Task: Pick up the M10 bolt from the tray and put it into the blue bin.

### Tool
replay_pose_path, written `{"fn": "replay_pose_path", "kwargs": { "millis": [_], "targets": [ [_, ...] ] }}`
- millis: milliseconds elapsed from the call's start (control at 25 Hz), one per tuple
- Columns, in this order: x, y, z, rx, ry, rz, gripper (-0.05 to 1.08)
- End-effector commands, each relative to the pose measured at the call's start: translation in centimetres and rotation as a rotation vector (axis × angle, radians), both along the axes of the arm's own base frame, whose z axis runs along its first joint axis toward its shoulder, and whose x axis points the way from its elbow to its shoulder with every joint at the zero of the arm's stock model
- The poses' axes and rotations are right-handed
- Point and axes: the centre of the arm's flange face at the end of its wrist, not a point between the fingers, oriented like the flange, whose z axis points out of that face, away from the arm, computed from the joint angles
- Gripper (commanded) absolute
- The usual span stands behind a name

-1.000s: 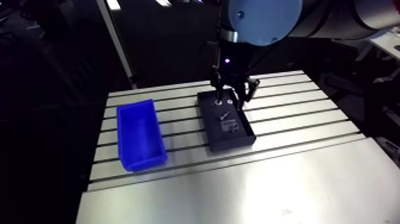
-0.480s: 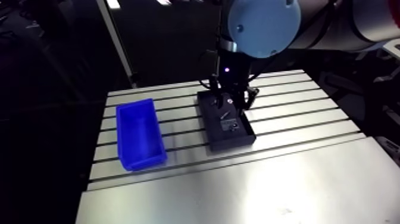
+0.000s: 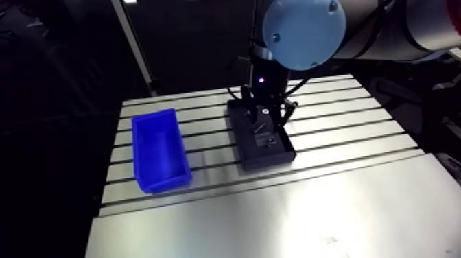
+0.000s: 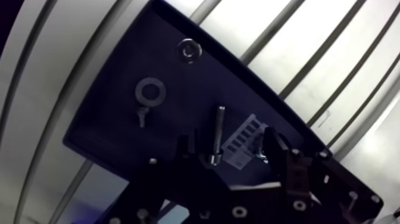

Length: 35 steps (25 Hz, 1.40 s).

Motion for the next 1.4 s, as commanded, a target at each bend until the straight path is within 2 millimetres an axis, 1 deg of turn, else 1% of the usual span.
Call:
{"fn": "replay_pose_path", "kwargs": {
  "millis": [40, 360, 520, 840, 1240, 1400],
  "targets": [
    [-0.25, 0.06, -0.25, 0.004, 0.018, 0.003, 0.38],
    [-0.21, -0.04, -0.3, 0.003, 0.018, 0.005, 0.4],
    [-0.31, -0.02, -0.22, 0.005, 0.027, 0.005, 0.44],
    [-0.25, 0.06, -0.81, 0.004, 0.02, 0.003, 0.46],
    [-0.26, -0.01, -0.79, 0.005, 0.021, 0.007, 0.5],
    [-0.46, 0.12, -0.67, 0.012, 0.05, 0.005, 0.55]
  ]
}}
